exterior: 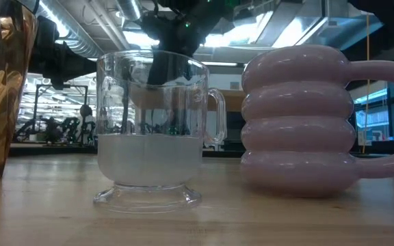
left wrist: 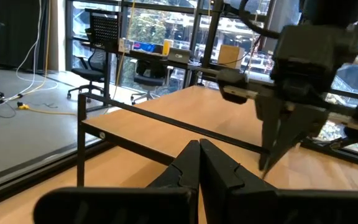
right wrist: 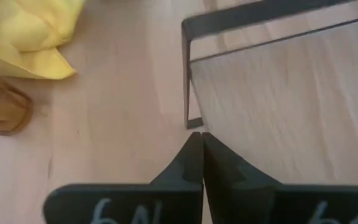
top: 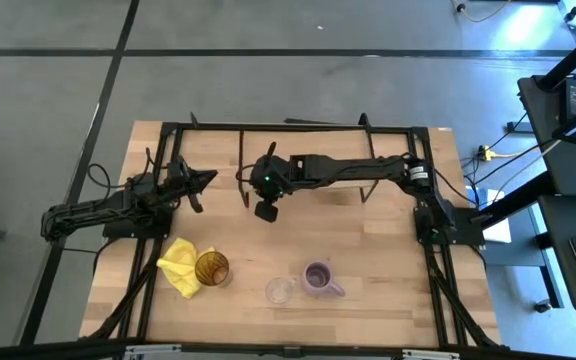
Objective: Stack small to large cups/mugs on shelf
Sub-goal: Adjust the shelf on the table, then put the purple mug on the shelf
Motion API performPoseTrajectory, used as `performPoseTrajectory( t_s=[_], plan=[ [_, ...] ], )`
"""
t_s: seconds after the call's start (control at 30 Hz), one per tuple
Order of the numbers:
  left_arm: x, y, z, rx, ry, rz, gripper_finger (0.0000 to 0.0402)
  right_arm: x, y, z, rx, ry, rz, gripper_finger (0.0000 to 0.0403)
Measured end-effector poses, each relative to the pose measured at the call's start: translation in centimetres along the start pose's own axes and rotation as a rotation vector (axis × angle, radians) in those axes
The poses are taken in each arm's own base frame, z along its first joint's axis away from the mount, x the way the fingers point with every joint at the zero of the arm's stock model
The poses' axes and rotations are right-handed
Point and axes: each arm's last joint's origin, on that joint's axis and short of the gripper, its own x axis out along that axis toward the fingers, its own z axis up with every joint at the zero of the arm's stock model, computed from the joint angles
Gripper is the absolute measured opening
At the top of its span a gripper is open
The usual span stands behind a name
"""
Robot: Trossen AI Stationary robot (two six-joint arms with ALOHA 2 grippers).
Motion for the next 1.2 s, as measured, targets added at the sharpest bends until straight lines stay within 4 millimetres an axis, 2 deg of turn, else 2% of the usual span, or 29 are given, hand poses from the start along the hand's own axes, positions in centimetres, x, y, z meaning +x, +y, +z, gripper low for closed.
performPoseTrajectory(
  t_s=[0.27,0.4,0.47,0.53,0.7,0.87,1.0,1.13,1.2],
  plan=[
    [0.0,0.0,0.0,0.0,0.0,0.0,0.0,0.1,-1.2,0.1,0.023,0.001,0.034,0.0005],
    [0.0,0.0,0.0,0.0,0.0,0.0,0.0,-0.6,-0.4,0.4,0.05,0.002,0.324,0.0006],
    [0.0,0.0,0.0,0.0,0.0,0.0,0.0,-2.3,0.7,1.0,0.061,-0.021,0.473,0.0006],
    [0.0,0.0,0.0,0.0,0.0,0.0,0.0,-4.6,2.0,1.8,0.028,-0.072,0.546,0.0006],
    [0.0,0.0,0.0,0.0,0.0,0.0,0.0,-10.7,4.6,2.9,-0.137,-0.23,0.547,0.0007],
    [0.0,0.0,0.0,0.0,-0.001,0.005,0.0,-15.7,5.5,4.0,-0.162,-0.406,0.543,0.0008],
    [0.0,0.0,0.0,0.0,-0.001,0.006,0.0,-17.6,6.1,4.5,-0.129,-0.488,0.607,0.0008],
    [0.0,0.0,0.0,0.0,-0.001,0.007,0.0,-18.2,7.1,4.5,-0.228,-0.5,0.812,0.0008],
    [0.0,0.0,0.0,0.0,-0.001,0.007,0.0,-18.0,7.9,4.3,-0.232,-0.49,0.849,0.0008]
  ],
)
